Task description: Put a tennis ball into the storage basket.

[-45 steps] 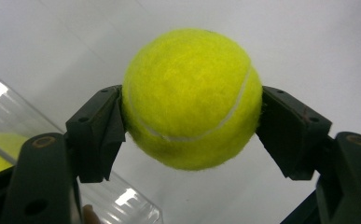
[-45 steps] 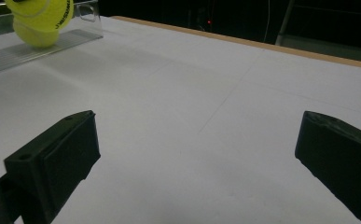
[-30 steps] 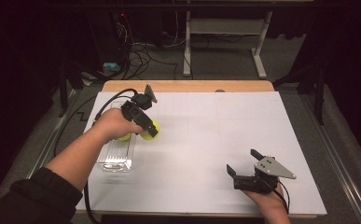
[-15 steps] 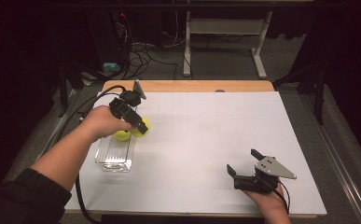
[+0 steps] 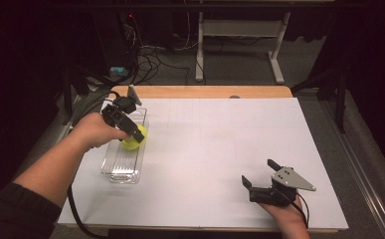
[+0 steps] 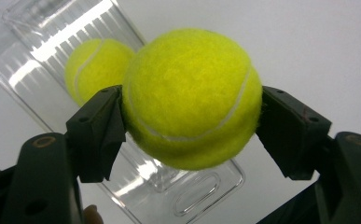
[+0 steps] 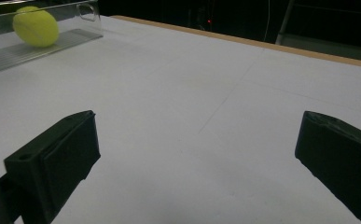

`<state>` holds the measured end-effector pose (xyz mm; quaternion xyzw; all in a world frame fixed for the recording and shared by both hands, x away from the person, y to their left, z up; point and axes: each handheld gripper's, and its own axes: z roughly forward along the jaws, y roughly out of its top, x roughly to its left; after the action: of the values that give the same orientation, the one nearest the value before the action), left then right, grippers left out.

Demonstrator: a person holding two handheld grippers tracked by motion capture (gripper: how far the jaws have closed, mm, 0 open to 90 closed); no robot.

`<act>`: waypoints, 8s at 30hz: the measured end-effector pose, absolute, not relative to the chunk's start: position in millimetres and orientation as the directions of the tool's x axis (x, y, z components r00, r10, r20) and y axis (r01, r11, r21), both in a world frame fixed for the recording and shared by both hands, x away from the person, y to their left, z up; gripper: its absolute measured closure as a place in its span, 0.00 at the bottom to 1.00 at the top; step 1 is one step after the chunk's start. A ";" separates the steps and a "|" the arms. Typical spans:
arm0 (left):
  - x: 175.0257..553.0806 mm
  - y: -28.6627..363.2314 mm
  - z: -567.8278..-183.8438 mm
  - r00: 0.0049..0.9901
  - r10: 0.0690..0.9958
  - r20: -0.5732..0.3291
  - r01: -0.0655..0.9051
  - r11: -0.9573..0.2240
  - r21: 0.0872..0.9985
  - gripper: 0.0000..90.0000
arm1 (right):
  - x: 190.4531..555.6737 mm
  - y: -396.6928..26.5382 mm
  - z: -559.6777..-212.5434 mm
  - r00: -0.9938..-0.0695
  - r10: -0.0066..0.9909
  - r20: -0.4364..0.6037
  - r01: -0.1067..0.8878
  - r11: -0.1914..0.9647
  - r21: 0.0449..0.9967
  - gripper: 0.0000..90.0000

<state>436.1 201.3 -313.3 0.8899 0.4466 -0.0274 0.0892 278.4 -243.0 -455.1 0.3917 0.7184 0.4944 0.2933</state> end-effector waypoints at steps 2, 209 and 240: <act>435.0 205.8 -313.7 0.593 0.795 -0.125 0.804 -0.579 0.134 0.31 | 278.1 -243.3 -455.0 -0.519 0.854 -0.034 0.273 0.203 0.940 0.00; 403.5 69.6 -396.3 0.716 0.686 -0.132 0.699 -0.704 0.129 0.01 | 279.0 -240.9 -456.4 -0.528 0.849 -0.036 0.276 0.211 0.938 0.00; 353.1 102.4 -441.7 0.709 0.694 -0.128 0.640 -0.557 0.529 0.02 | 277.1 -240.3 -455.2 -0.532 0.846 -0.036 0.269 0.209 0.940 0.00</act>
<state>353.1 102.4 -441.7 0.8811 0.3785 0.0476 0.2796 277.1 -240.3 -455.2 0.3866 0.7212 0.4959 0.2908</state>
